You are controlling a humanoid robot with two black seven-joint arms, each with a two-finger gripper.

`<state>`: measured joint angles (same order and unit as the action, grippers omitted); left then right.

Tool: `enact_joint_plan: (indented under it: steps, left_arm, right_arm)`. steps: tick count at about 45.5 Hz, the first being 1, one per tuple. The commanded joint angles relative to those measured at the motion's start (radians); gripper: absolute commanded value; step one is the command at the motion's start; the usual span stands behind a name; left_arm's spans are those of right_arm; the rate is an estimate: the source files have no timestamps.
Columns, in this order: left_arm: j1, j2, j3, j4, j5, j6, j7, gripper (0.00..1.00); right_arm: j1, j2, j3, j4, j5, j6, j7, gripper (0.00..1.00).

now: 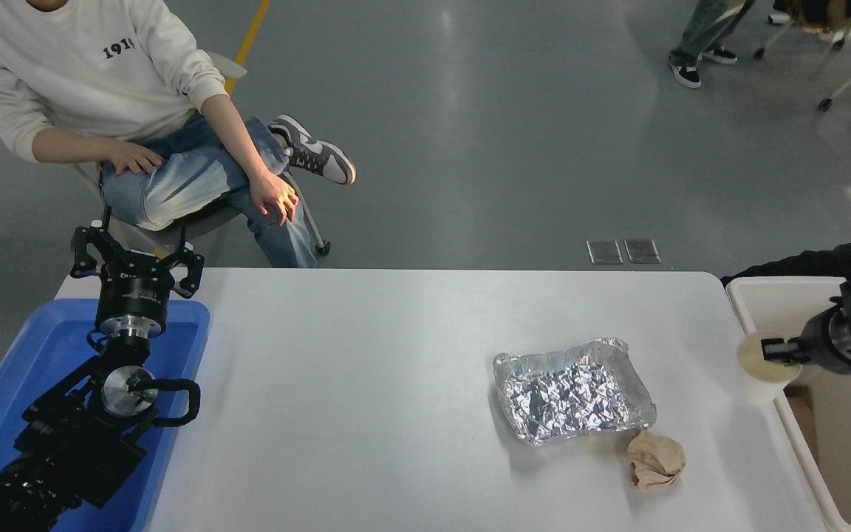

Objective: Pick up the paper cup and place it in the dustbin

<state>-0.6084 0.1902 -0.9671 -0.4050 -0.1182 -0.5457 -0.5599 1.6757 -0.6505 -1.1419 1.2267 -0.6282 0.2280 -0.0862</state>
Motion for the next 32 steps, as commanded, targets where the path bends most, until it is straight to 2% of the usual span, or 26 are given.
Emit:
enact_joint_plan:
  steps: [1,11,16,32]
  left_arm:
    - [0.001,0.000,0.001,0.000,0.000,0.000,0.000,0.99]
    - [0.001,0.000,-0.001,0.000,0.000,0.001,0.000,0.99]
    - [0.001,0.000,0.001,0.000,0.000,0.001,0.000,0.99]
    - [0.001,0.000,-0.001,0.000,0.000,0.000,0.000,0.99]
  right_arm:
    - [0.427,-0.055,-0.191,0.275,0.005,0.082,0.006,0.00]
    - [0.763,-0.055,-0.268,0.330,0.022,0.315,0.042,0.00]
    - [0.866,-0.054,-0.268,0.338,0.059,0.408,0.042,0.00]
    - [0.911,-0.052,-0.288,0.326,0.054,0.450,0.034,0.00]
